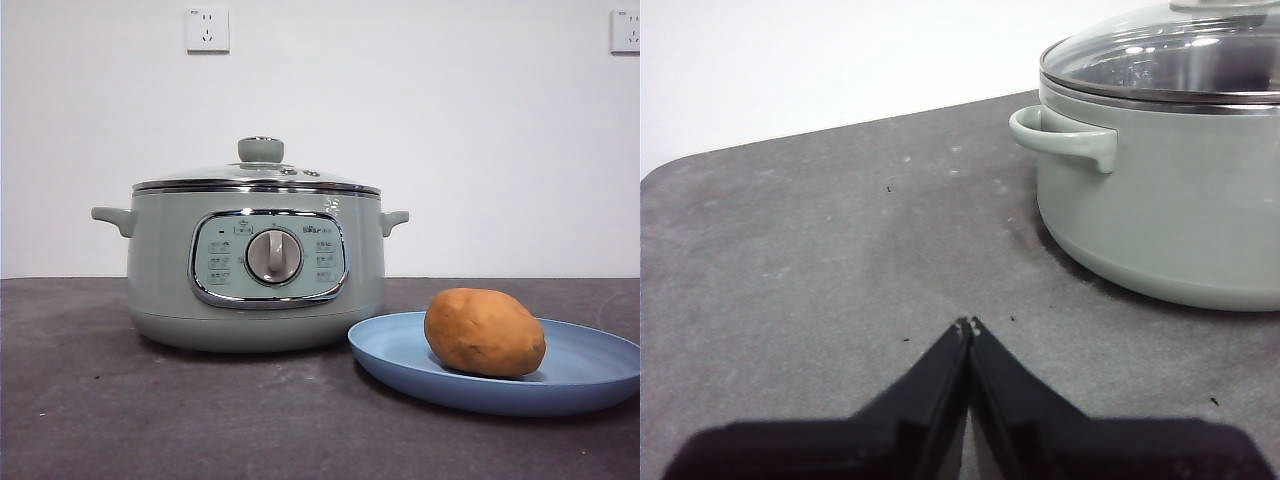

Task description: Take the potato out from the steamer,put the potato on the plate,close the lid

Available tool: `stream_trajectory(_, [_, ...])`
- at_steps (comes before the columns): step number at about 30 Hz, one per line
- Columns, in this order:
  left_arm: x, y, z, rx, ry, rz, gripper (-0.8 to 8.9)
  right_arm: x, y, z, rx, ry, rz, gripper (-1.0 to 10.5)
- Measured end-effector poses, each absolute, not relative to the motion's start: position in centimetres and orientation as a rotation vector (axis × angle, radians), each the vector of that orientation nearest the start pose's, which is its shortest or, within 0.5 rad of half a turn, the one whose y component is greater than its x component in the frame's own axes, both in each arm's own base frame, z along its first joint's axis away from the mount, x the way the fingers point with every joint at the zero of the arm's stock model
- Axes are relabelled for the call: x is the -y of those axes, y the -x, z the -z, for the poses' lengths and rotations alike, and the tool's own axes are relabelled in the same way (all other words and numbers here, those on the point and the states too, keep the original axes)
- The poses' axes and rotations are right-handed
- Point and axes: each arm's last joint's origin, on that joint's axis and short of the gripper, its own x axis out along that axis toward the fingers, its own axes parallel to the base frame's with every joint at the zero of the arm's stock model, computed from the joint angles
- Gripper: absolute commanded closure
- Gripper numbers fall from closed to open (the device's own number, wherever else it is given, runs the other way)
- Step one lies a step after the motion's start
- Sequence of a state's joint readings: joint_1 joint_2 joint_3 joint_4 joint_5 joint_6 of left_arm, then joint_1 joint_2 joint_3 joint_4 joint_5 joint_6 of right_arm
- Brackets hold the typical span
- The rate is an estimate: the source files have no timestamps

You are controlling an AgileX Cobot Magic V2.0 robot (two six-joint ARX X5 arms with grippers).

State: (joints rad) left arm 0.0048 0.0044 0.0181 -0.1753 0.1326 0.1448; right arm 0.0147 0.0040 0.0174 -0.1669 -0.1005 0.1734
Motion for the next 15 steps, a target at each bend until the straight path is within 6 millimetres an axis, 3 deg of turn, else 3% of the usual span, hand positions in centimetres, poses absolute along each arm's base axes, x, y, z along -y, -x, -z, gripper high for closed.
stream_trajectory(15, [0.34, -9.54, -15.25, -0.152, -0.133, 0.139, 8.17, -0.43, -9.56, -15.29, -0.167, -0.22, -0.098, 9.5])
